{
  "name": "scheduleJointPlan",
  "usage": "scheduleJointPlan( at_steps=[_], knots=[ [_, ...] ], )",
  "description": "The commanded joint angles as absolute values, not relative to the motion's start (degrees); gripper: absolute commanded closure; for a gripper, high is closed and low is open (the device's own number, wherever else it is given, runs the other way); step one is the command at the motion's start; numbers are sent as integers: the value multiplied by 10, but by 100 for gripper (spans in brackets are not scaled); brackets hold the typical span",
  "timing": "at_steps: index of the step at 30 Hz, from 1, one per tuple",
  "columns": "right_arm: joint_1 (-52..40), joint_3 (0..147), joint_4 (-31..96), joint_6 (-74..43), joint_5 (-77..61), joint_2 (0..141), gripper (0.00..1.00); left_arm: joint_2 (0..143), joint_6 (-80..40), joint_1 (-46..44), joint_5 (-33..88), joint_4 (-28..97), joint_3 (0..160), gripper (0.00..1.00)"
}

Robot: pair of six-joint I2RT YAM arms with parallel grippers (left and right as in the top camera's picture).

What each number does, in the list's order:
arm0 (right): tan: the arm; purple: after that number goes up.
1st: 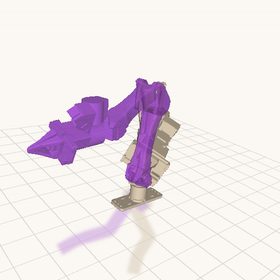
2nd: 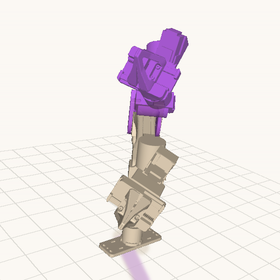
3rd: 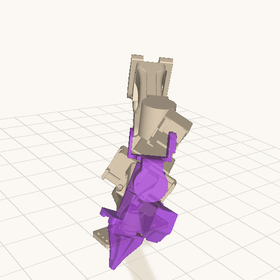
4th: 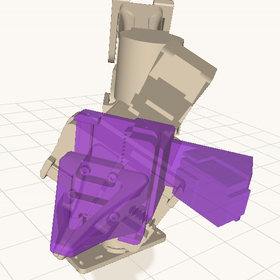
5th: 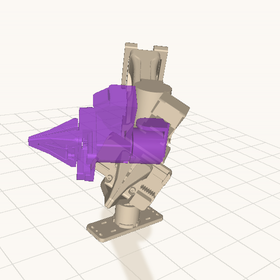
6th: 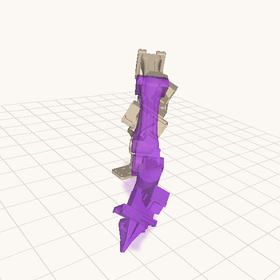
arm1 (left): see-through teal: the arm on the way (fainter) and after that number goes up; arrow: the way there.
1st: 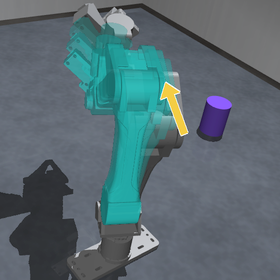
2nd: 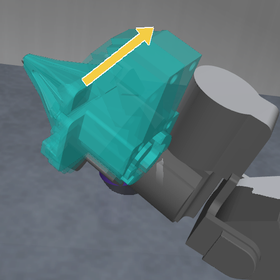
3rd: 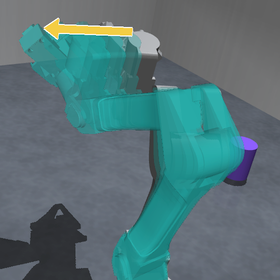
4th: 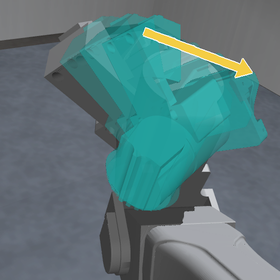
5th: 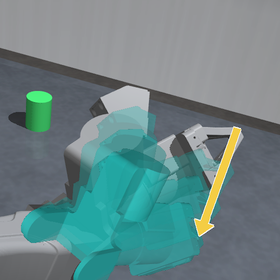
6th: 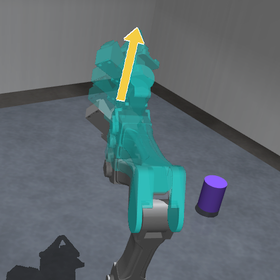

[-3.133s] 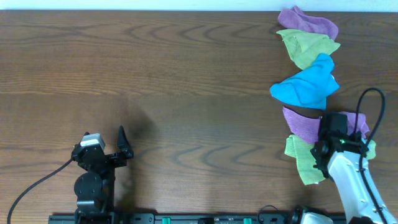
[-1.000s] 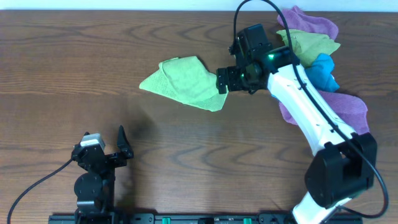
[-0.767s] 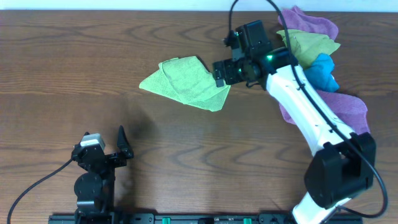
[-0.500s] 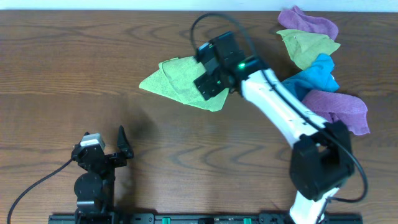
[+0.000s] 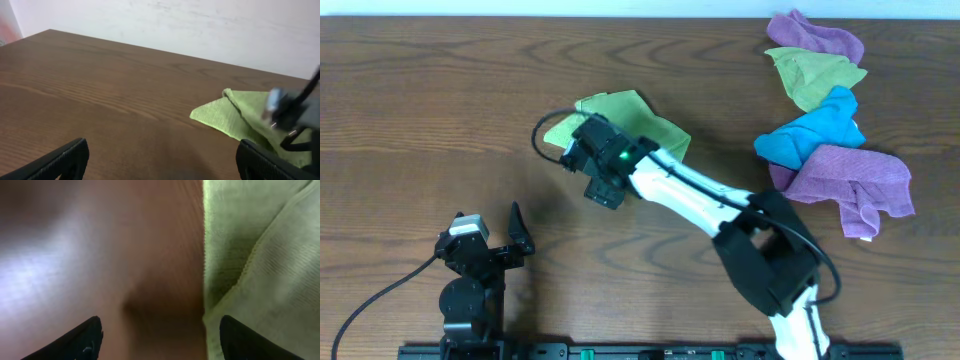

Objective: Fold the cloth
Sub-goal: 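Lower the green cloth onto the table center with the right gripper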

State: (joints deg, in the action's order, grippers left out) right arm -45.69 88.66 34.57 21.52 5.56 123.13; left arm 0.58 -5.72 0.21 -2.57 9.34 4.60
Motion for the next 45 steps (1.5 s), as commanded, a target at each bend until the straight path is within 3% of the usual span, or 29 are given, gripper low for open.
scheduleJointPlan(
  at_steps=[1, 6, 18, 24, 26, 42, 43, 45],
  knots=[
    [-451, 882, 330, 228, 161, 1265, 25, 3, -47, 1, -32, 99, 28, 5],
    [-431, 889, 284, 227, 167, 1269, 29, 3, -47, 1, -32, 99, 28, 5],
    [-450, 956, 347, 194, 128, 1269, 32, 3, -47, 1, -32, 99, 28, 4],
    [-442, 967, 340, 193, 118, 1269, 53, 3, -47, 1, -32, 99, 28, 5],
    [-438, 967, 339, 193, 115, 1269, 55, 3, -47, 1, -32, 99, 28, 5],
    [-421, 967, 321, 193, 55, 1295, 53, 3, -47, 1, -32, 99, 28, 5],
    [-421, 967, 319, 193, 56, 1295, 55, 3, -47, 1, -32, 99, 28, 5],
    [-418, 967, 312, 193, 56, 1297, 68, 3, -47, 1, -32, 99, 28, 5]
  ],
)
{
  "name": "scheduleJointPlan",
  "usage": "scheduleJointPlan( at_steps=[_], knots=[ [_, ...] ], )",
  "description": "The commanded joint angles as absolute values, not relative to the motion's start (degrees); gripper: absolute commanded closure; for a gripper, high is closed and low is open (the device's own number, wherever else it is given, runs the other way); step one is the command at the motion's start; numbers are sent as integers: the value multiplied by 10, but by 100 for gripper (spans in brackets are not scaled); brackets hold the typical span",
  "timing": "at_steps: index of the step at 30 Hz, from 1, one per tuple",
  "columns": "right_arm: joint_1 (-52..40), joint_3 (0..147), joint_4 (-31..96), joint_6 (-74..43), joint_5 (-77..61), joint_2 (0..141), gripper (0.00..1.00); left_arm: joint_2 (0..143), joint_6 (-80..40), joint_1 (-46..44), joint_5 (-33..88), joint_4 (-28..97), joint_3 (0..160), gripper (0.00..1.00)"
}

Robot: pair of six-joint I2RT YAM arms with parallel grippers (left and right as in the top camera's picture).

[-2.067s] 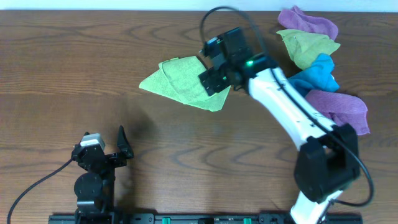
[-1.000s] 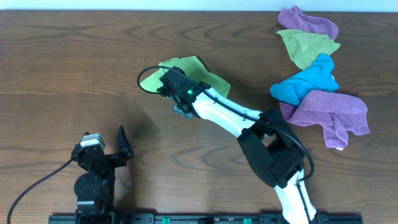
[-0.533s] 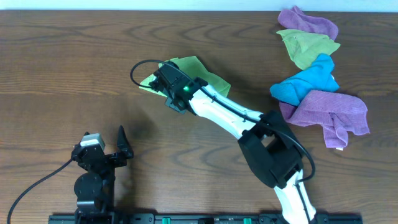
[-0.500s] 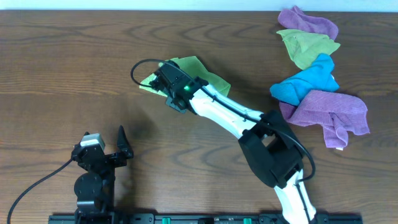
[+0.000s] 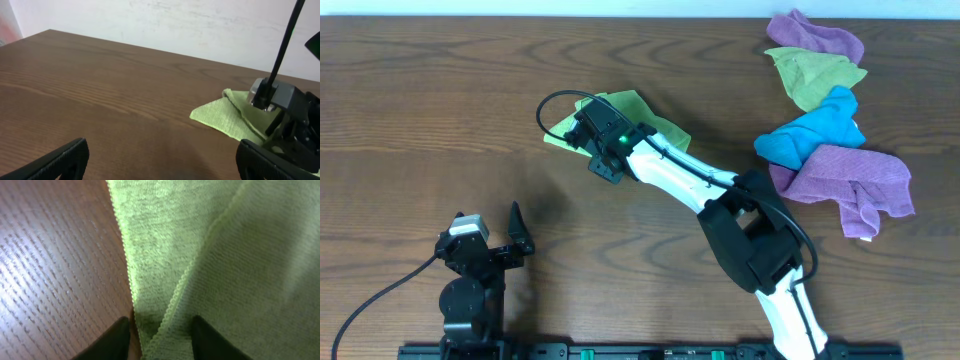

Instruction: Fold the cloth

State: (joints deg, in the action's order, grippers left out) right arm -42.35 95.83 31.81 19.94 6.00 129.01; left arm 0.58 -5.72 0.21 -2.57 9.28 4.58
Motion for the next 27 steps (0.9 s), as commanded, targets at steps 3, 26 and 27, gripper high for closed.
scheduleJointPlan(
  at_steps=[3, 26, 27],
  knots=[
    [-413, 967, 308, 193, 58, 1297, 91, 3, -47, 1, -32, 99, 28, 5],
    [-162, 1040, 210, 42, 180, 1296, 88, 3, -47, 1, -32, 99, 28, 5],
    [-147, 1041, 209, 25, 140, 1296, 52, 3, -47, 1, -32, 99, 28, 5]
  ],
)
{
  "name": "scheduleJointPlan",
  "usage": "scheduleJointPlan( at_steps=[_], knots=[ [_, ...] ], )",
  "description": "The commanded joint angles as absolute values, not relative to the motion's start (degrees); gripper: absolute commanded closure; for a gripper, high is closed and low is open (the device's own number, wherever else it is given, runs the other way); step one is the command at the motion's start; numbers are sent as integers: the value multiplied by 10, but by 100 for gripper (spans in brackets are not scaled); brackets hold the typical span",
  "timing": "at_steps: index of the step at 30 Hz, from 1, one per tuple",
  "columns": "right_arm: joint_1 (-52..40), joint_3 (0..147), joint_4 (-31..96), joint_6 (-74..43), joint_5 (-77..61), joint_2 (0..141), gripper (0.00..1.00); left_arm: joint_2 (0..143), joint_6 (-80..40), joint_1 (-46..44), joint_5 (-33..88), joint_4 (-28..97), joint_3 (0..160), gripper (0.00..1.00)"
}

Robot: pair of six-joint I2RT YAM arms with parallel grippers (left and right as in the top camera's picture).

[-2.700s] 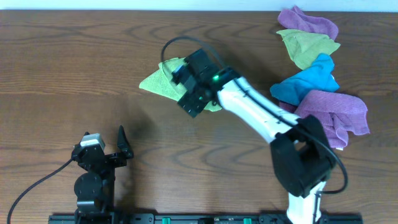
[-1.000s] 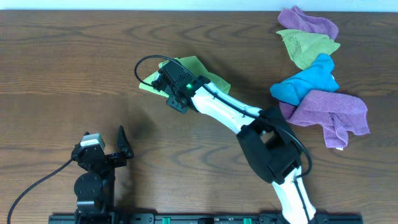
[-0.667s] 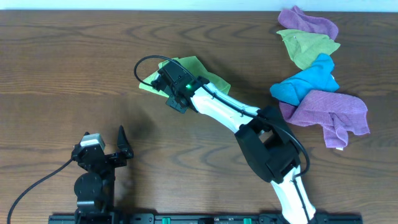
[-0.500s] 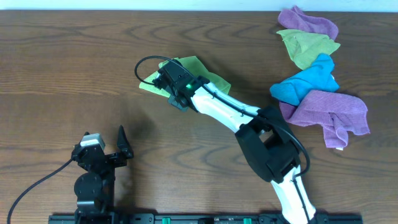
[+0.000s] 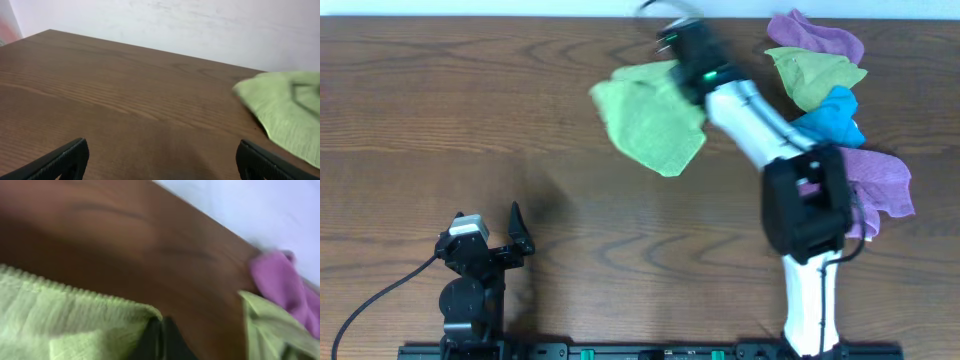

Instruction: Fold the cloth

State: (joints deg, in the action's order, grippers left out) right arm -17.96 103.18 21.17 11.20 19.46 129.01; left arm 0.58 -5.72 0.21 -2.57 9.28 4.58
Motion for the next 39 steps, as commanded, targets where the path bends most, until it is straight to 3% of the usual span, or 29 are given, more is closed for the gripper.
scheduleJointPlan(
  at_steps=[1, 2, 10, 12, 13, 14, 15, 16, 27, 39],
  knots=[
    [-136, 1042, 211, 19, 98, 1296, 24, 3, -47, 1, -32, 99, 28, 5],
    [-124, 1042, 219, 17, 35, 1296, 1, 3, -47, 1, -32, 99, 28, 4],
    [-161, 1042, 269, 40, -91, 1296, 4, 3, -47, 1, -32, 99, 28, 5],
    [-183, 1042, 284, 67, -89, 1296, 22, 3, -47, 1, -32, 99, 28, 5],
    [-196, 1042, 290, 85, -75, 1296, 37, 3, -47, 1, -32, 99, 28, 5],
    [-208, 1042, 295, 91, -43, 1296, 67, 3, -47, 1, -32, 99, 28, 5],
    [-216, 1042, 297, 91, -13, 1297, 91, 3, -47, 1, -32, 99, 28, 4],
    [-223, 1042, 298, 91, 12, 1297, 99, 3, -47, 1, -32, 99, 28, 4],
    [-236, 1042, 410, 70, 39, 1320, 99, 3, -47, 1, -32, 99, 28, 5],
    [-266, 1017, 466, 69, -39, 1321, 99, 3, -47, 1, -32, 99, 28, 5]
  ],
)
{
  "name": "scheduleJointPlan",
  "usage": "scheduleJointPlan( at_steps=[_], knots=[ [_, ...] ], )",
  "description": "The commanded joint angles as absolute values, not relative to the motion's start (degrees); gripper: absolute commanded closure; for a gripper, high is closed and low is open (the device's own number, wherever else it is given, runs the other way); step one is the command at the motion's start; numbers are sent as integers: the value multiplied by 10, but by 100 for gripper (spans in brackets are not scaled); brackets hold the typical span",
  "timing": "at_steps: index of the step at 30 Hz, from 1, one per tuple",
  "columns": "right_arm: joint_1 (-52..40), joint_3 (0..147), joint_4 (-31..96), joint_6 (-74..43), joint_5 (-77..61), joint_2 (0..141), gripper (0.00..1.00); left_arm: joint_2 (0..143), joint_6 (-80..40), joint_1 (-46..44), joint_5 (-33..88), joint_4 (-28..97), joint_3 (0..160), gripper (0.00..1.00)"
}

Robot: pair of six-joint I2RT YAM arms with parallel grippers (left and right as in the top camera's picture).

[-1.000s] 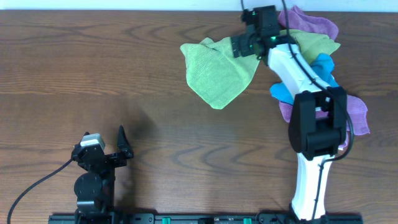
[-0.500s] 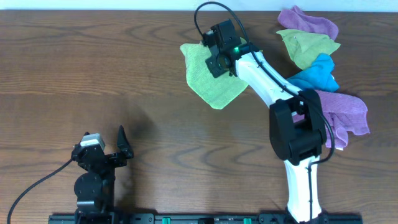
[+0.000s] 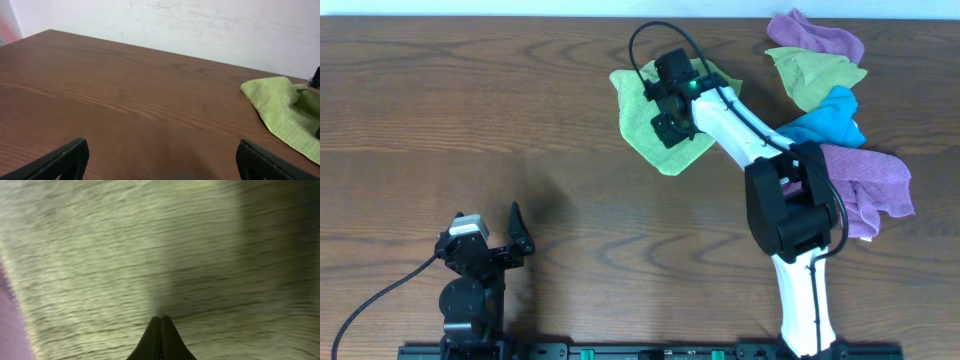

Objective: Fold the cloth
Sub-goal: 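Lay the green cloth flat and drag its corner rightward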

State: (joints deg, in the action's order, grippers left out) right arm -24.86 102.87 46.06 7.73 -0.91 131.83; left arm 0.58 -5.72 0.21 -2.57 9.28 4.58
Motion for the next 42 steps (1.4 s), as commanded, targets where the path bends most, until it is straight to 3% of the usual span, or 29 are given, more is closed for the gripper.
scheduleJointPlan(
  at_steps=[1, 13, 24, 31, 32, 34, 37, 38, 39, 40, 42],
  knots=[
    [-271, 1012, 468, 69, -39, 1321, 99, 3, -47, 1, -32, 99, 28, 4],
    [-326, 966, 483, 69, -53, 1320, 99, 3, -47, 1, -32, 99, 28, 5],
    [-494, 968, 506, 68, -93, 1292, 99, 3, -47, 1, -32, 99, 28, 5],
    [-476, 999, 495, 58, -76, 1256, 99, 3, -47, 1, -32, 99, 28, 5],
    [-468, 1009, 496, 58, -66, 1247, 91, 3, -47, 1, -32, 99, 28, 5],
    [-455, 1023, 500, 59, -57, 1231, 51, 3, -47, 1, -32, 99, 28, 5],
    [-427, 1028, 503, 65, -28, 1199, 27, 3, -47, 1, -32, 99, 28, 5],
    [-413, 1028, 517, 70, -16, 1194, 33, 3, -47, 1, -32, 99, 28, 5],
    [-402, 1028, 534, 74, -15, 1192, 60, 3, -47, 1, -32, 99, 28, 4],
    [-391, 1028, 552, 74, -15, 1192, 95, 3, -47, 1, -32, 99, 28, 4],
    [-363, 1025, 592, 74, -13, 1192, 99, 3, -47, 1, -32, 99, 28, 5]
  ],
)
